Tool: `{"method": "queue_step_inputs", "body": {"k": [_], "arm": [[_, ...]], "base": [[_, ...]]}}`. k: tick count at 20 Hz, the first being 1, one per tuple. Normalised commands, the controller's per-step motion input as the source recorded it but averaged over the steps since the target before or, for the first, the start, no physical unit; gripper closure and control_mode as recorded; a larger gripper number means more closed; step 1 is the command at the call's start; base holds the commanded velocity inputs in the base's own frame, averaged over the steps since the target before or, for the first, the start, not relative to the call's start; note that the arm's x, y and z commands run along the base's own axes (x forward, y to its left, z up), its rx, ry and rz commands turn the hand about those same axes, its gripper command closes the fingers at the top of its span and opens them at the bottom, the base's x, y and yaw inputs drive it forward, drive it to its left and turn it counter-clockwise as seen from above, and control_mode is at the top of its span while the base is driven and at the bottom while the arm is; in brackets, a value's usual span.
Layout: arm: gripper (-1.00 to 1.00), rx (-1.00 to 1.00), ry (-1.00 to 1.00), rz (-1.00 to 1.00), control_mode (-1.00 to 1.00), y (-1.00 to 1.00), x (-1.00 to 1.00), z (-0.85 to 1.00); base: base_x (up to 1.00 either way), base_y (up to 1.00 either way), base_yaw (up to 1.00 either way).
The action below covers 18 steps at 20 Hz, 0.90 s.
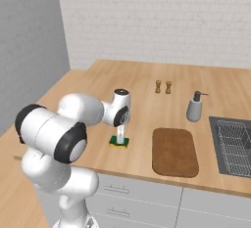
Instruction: Pick up the sponge from the counter and clean the cutting board by briefly scrubbing or pressing down on the cutting board. Once finished, release the sponge.
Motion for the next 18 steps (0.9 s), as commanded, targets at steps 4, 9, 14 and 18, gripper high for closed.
{"method": "queue_step_inputs", "body": {"k": [4, 9, 14, 18], "arm": [[-1.00, 0.00, -0.02, 0.09, -1.00, 0.00, -0.08, 0.80], [-1.00, 0.13, -0.01, -0.05, -1.00, 0.00, -0.26, 0.80], [-1.00, 0.21, 0.00, -0.36, -1.00, 0.03, -0.77, 0.54], [-1.00, 0.40, 0.00, -0.59, -1.00, 0.02, -0.86, 0.40]], "base": [[0.00, 0.00, 0.00], [0.00, 0.00, 0.00], [0.00, 0.00, 0.00], [0.00, 0.00, 0.00]]}}
